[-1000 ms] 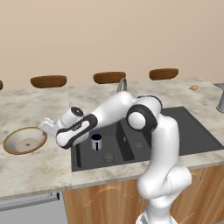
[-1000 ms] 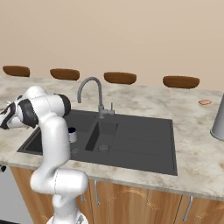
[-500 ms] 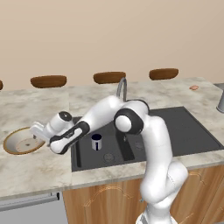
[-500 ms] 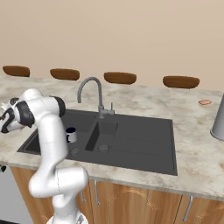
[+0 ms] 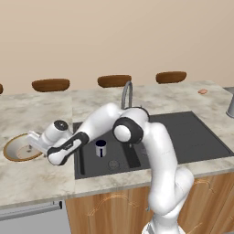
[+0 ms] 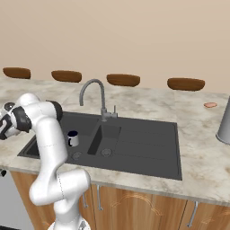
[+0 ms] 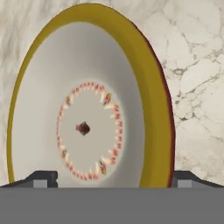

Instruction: Pick the mug and place it in the sink. Pick the bowl and place it in the open cabinet and then close the cabinet.

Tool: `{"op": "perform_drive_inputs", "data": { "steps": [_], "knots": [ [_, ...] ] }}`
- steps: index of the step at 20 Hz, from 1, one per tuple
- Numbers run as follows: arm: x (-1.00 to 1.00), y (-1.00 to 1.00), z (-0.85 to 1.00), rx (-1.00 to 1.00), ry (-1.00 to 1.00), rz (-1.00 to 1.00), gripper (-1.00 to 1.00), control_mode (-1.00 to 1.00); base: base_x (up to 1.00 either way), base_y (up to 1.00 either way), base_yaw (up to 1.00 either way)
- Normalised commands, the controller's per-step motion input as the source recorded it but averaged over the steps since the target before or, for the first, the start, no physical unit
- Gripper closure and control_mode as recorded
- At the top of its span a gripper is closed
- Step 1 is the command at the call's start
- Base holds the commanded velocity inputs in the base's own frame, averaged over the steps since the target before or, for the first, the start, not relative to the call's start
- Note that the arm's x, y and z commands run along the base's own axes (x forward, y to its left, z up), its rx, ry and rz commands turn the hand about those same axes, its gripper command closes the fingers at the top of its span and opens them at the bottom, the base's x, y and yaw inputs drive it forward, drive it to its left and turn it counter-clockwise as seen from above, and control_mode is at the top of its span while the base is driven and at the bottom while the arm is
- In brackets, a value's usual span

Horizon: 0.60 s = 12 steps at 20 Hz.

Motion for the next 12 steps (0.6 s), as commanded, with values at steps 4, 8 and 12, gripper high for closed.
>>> {"op": "perform_drive_inputs", "data": {
  "steps": [4, 8, 12],
  "knots": [
    [0.01, 0.00, -0.20, 0.04, 0.00, 0.00, -1.00, -1.00, 0.00, 0.00, 0.00],
    [0.34, 0.00, -0.19, 0.01, 0.00, 0.00, -1.00, -1.00, 0.00, 0.00, 0.00],
    [0.44, 0.07, -0.18, 0.00, 0.00, 0.00, -1.00, -1.00, 0.00, 0.00, 0.00]
  ]
}}
